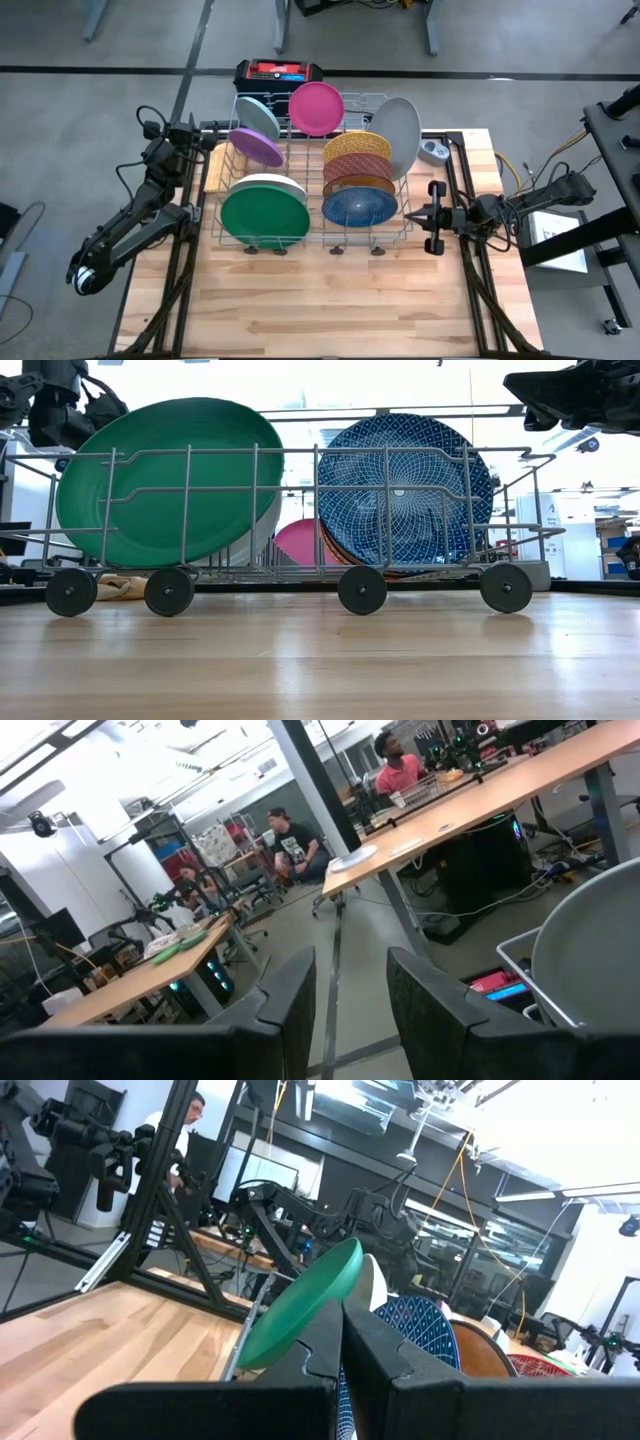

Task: Sort dishes
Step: Return to Home Position

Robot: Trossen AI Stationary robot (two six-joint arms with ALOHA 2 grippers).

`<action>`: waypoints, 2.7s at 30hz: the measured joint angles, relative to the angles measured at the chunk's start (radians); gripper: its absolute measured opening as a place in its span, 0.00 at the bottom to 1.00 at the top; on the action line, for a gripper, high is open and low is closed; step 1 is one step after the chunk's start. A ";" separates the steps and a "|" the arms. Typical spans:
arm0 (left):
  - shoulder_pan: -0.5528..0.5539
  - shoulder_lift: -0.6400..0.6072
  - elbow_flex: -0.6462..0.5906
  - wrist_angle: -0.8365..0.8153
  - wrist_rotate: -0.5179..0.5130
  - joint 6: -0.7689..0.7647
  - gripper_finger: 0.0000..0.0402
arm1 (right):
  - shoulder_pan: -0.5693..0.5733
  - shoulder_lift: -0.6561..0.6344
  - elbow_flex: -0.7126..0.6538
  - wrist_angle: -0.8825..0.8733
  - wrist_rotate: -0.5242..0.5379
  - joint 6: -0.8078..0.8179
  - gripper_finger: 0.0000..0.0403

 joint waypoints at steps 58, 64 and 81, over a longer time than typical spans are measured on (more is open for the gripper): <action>0.000 -0.001 0.001 -0.002 0.000 0.000 0.29 | -0.277 -0.400 -0.001 -0.628 -0.221 0.321 0.00; 0.000 -0.001 0.000 -0.002 0.000 0.000 0.29 | -0.277 -0.400 -0.001 -0.628 -0.220 0.278 0.00; 0.000 -0.001 0.000 -0.002 0.000 0.000 0.29 | -0.277 -0.385 -0.001 -0.627 -0.219 0.264 0.00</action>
